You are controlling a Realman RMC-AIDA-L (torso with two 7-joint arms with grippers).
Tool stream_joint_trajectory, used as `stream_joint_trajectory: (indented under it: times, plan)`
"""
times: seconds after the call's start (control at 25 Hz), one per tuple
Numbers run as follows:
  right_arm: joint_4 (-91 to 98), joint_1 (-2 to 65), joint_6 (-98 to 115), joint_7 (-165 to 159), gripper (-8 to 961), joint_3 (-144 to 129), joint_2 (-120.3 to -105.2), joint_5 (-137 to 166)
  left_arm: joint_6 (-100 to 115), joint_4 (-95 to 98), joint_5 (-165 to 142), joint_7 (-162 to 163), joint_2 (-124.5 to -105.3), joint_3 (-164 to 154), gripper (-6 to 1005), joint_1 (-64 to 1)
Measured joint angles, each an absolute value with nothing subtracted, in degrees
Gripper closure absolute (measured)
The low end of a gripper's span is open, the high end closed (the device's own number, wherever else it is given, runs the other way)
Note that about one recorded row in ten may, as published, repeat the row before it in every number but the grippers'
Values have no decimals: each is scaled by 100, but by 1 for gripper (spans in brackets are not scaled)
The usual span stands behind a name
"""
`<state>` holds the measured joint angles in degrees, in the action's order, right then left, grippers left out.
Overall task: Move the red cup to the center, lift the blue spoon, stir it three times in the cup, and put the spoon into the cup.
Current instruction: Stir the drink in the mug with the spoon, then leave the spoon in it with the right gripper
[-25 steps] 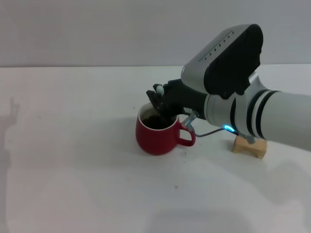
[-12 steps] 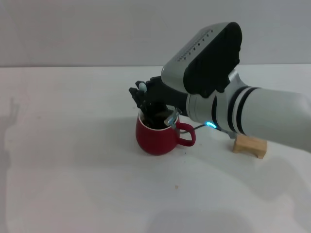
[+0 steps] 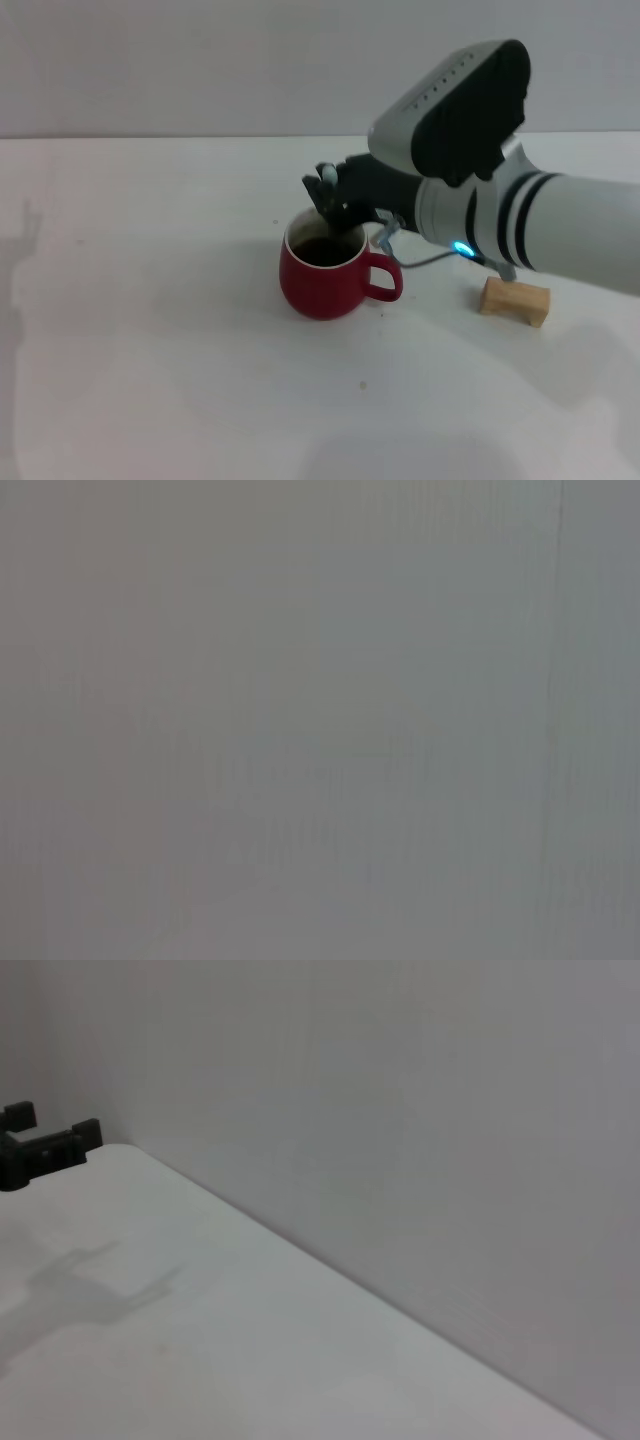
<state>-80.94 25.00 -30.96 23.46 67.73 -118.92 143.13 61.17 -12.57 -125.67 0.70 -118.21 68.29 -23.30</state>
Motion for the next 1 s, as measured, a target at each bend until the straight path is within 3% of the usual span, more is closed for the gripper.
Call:
stream_joint_trajectory:
  times: [0.24, 0.52, 1.0]
  plan:
    - [-8519, 2186, -3287, 2348, 820, 6592, -11905, 14313, 6119, -1257, -12569, 70, -11817, 6829, 138, -2338]
    - [-8143, 2561, -3088, 2347, 820, 6436, -11925, 14274, 6126, -1257, -12569, 70, -11812, 6829, 138, -2335]
    - [-8076, 2579, -2879, 2340, 803, 6465, -11909, 14089, 6127, -1257, -12569, 70, -11812, 6829, 138, -2329]
